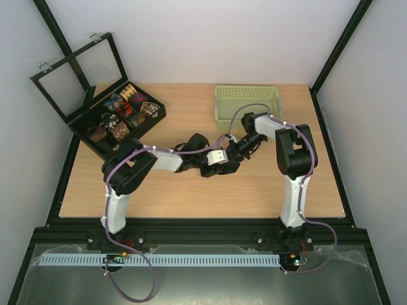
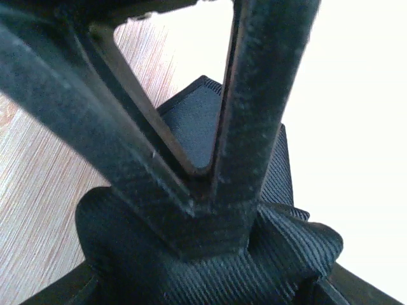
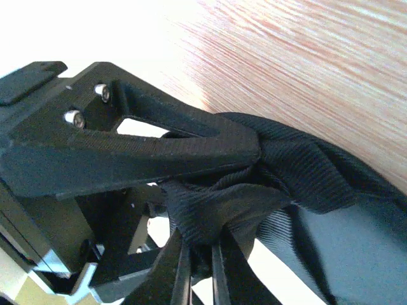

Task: Roll the ties
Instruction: Roll the tie at the center of the board.

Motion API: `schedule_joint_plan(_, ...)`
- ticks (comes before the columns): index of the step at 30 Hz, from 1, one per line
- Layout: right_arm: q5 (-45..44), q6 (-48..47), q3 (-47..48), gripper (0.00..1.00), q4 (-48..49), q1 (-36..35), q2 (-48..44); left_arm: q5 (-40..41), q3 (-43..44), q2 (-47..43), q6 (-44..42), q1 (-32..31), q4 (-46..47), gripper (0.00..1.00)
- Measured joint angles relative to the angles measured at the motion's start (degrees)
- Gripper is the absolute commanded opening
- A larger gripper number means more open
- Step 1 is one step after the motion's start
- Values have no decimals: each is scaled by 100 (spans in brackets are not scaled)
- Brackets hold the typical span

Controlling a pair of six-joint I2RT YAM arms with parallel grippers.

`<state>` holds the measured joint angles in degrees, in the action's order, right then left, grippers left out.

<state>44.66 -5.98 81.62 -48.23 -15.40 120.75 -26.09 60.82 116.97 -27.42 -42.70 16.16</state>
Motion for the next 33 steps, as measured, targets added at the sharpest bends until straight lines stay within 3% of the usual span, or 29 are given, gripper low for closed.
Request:
schedule_joint_plan(8, 107, 57, -103, 1, -55, 236, 0, 61, 31, -33, -46, 2, -20, 75)
schedule_joint_plan(19, 7, -116, -509, 1, -44, 643, 216, -529, 105, -74, 111, 48, -76, 79)
schedule_joint_plan(23, 2, -129, -516, 1, -35, 649, 236, -675, 317, 37, 225, -9, 2, 75)
schedule_joint_plan(27, 9, -133, -341, 2, -199, 649, 378, -708, 391, 208, 245, -52, 42, 62)
schedule_joint_plan(33, -24, -240, -175, 33, -400, 654, 442, -619, 378, 247, 48, -52, -61, 51)
